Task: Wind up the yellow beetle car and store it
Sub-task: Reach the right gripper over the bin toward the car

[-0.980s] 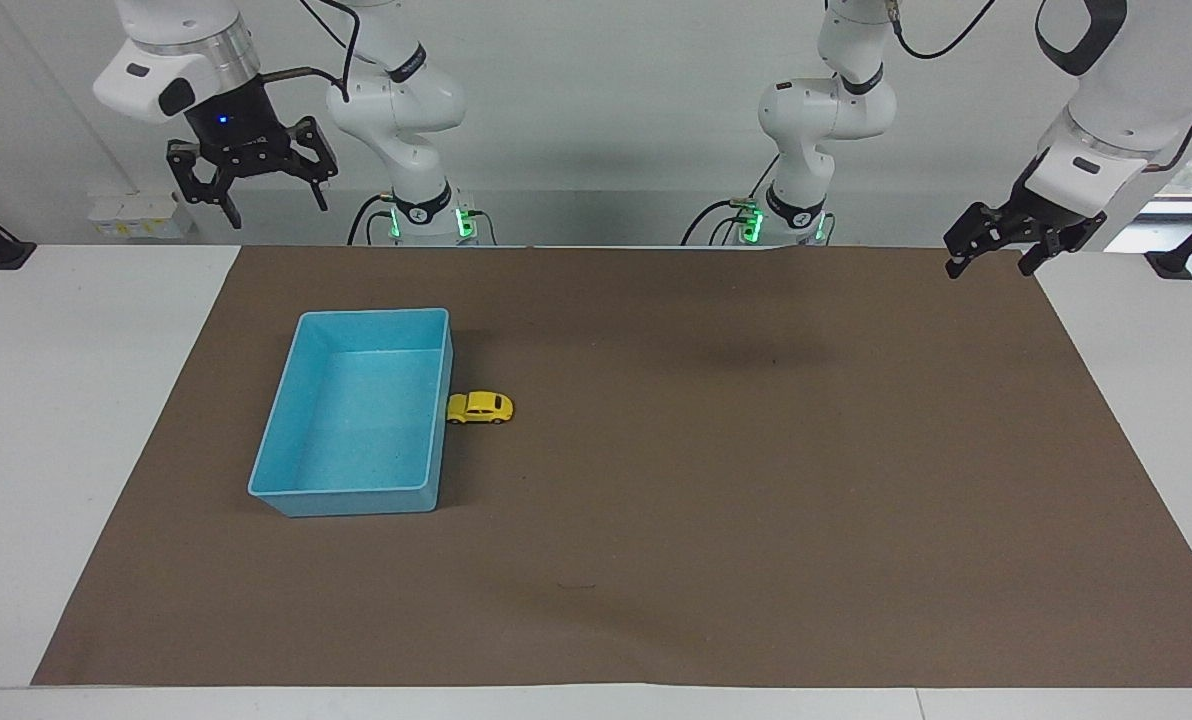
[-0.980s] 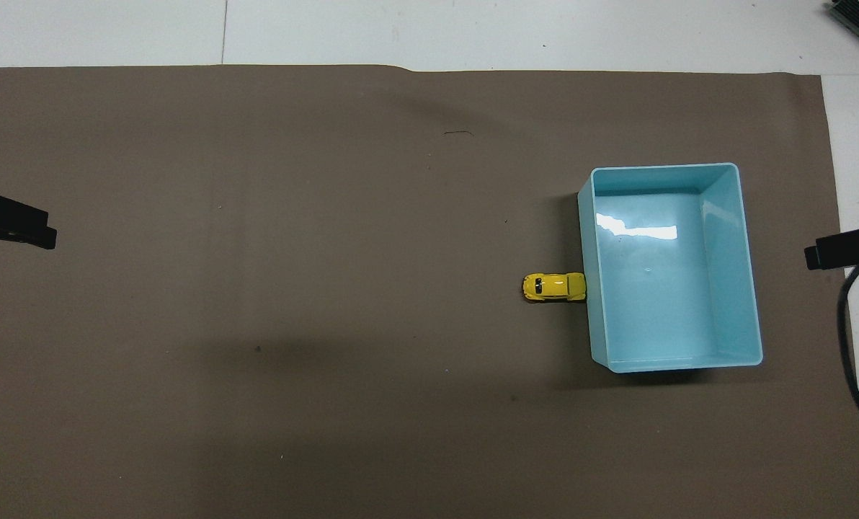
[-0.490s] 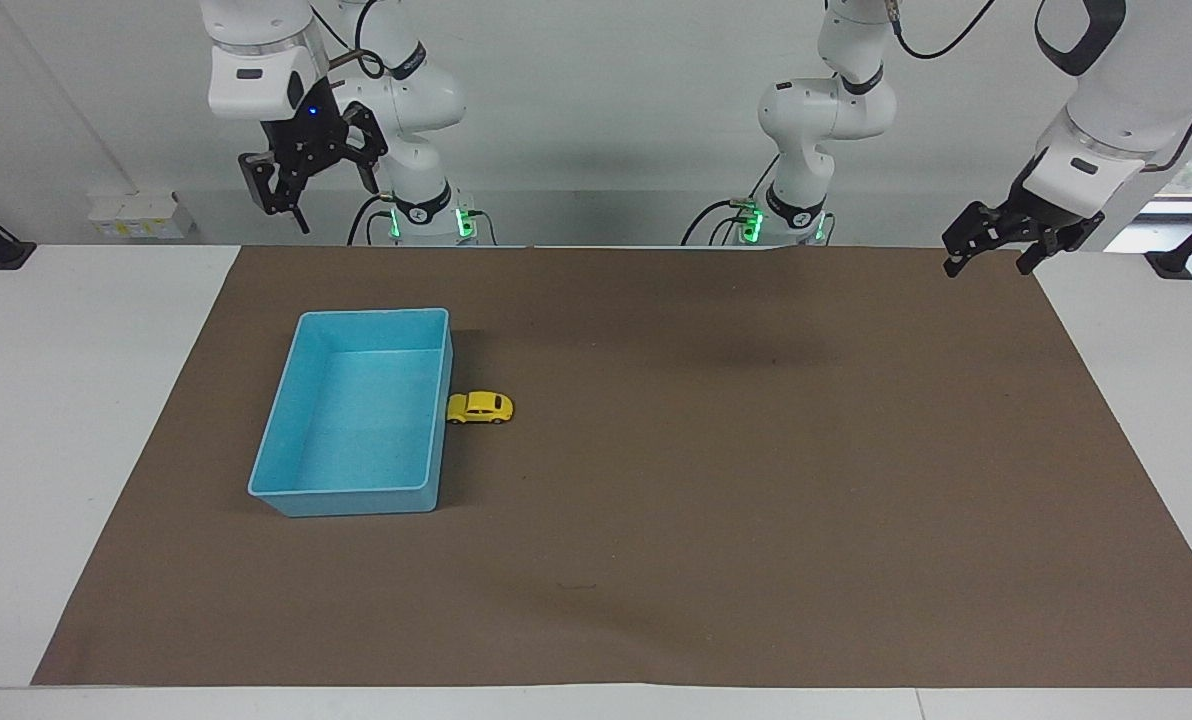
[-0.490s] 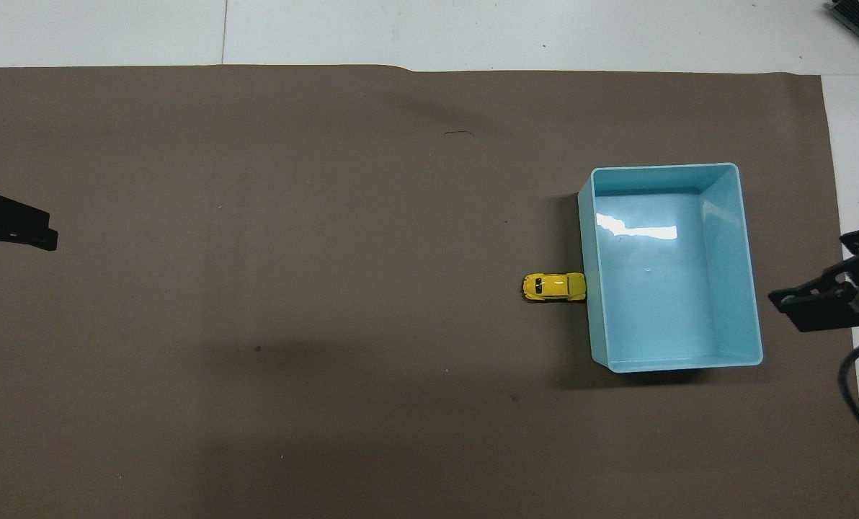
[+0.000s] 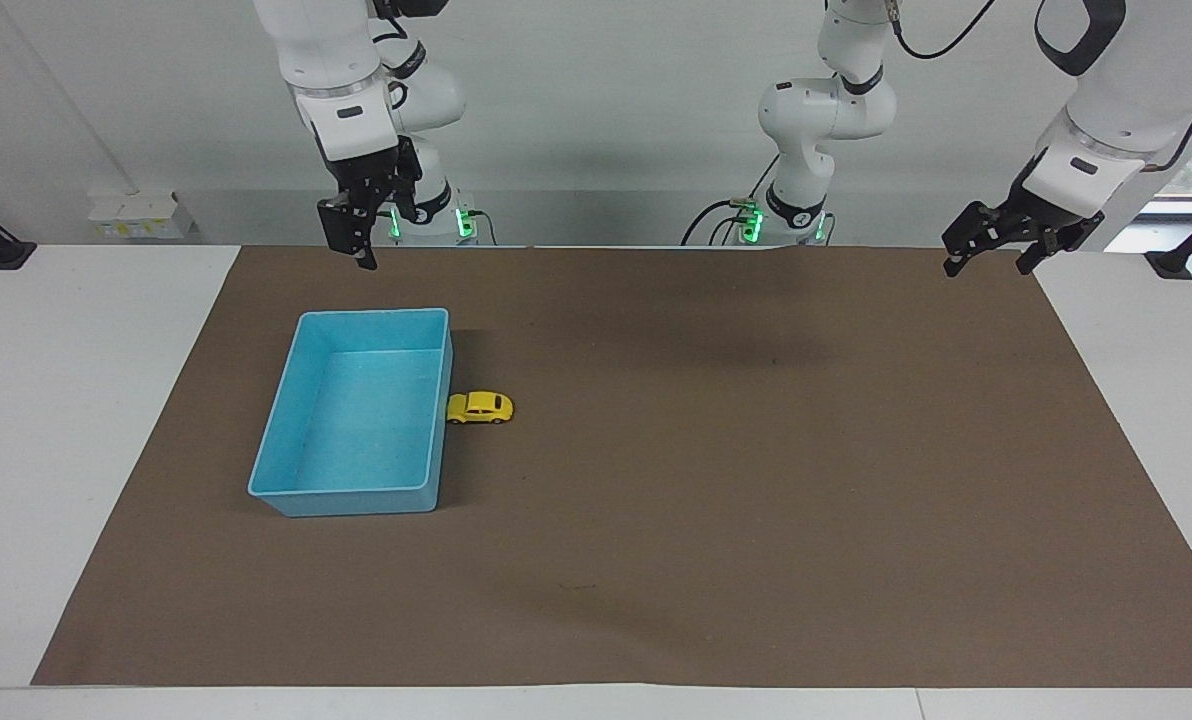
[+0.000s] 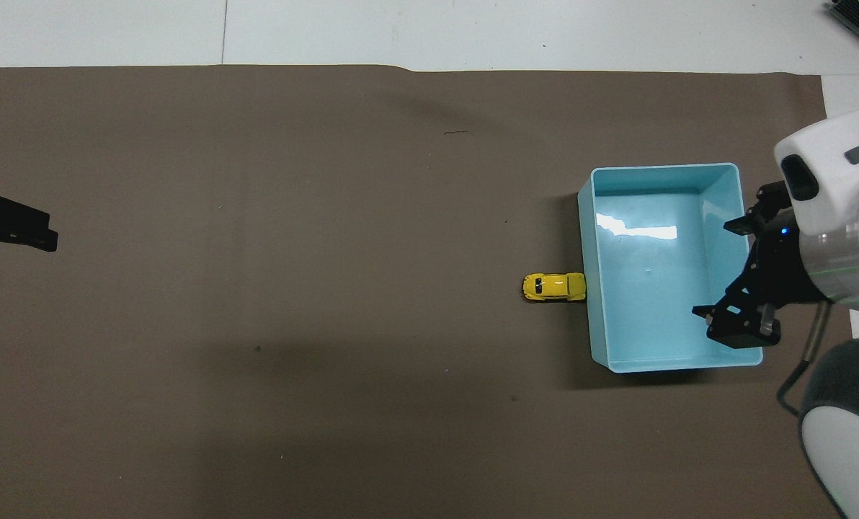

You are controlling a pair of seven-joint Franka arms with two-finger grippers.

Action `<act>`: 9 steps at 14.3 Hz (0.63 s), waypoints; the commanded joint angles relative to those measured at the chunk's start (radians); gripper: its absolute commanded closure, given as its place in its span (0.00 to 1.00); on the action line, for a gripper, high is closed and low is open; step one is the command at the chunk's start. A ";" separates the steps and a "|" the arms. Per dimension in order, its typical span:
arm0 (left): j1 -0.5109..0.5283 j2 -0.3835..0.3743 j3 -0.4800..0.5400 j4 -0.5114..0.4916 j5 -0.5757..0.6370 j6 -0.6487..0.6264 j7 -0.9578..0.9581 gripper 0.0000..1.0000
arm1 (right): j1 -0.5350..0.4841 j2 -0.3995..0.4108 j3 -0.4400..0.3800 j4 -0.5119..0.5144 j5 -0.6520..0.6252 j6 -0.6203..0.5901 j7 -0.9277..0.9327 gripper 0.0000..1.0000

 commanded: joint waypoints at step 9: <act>0.009 -0.010 -0.008 0.002 0.002 -0.015 -0.010 0.00 | 0.079 0.120 0.001 -0.189 -0.013 0.309 -0.141 0.00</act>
